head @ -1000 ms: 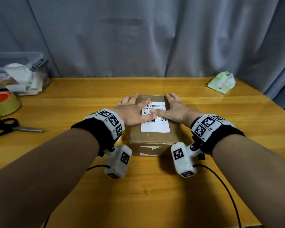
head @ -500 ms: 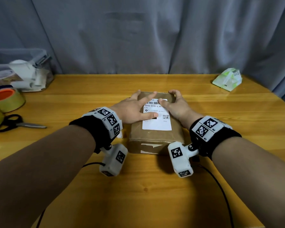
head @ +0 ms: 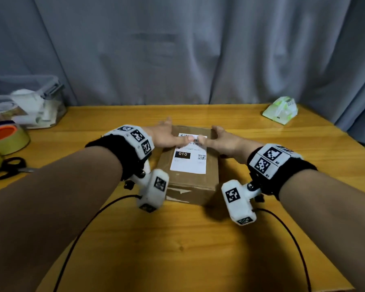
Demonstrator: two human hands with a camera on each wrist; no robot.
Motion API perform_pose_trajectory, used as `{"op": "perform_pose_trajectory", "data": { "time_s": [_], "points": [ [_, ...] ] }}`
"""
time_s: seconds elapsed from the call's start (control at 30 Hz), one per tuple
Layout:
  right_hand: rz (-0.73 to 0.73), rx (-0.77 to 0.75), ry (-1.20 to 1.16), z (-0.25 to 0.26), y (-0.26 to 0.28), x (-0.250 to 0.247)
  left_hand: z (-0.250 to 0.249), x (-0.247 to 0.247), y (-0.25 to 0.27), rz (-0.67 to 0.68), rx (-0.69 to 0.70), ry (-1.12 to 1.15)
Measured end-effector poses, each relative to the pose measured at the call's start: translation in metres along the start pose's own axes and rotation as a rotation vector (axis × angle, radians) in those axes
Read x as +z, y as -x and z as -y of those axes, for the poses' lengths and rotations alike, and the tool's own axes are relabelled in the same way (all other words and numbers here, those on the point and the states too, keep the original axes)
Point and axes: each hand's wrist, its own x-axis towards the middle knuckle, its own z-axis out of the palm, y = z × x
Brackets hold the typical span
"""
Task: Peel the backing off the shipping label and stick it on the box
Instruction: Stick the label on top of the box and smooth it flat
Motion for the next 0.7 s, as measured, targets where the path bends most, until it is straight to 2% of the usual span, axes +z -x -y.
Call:
{"op": "perform_pose_trajectory", "data": {
  "time_s": [0.1, 0.17, 0.27, 0.7],
  "points": [
    [0.088, 0.112, 0.002, 0.01, -0.005, -0.006, -0.006, -0.012, -0.008, 0.175, -0.059, 0.098],
    [0.105, 0.165, 0.134, 0.02, -0.012, -0.006, -0.008, -0.012, -0.015, 0.231, -0.068, 0.084],
    [0.09, 0.202, 0.28, 0.026, -0.024, -0.003, -0.006, -0.006, -0.026, 0.208, -0.063, 0.06],
    [-0.074, 0.174, 0.103, 0.018, -0.047, -0.001, 0.004, -0.011, -0.044, 0.13, -0.004, 0.197]
  ]
}}
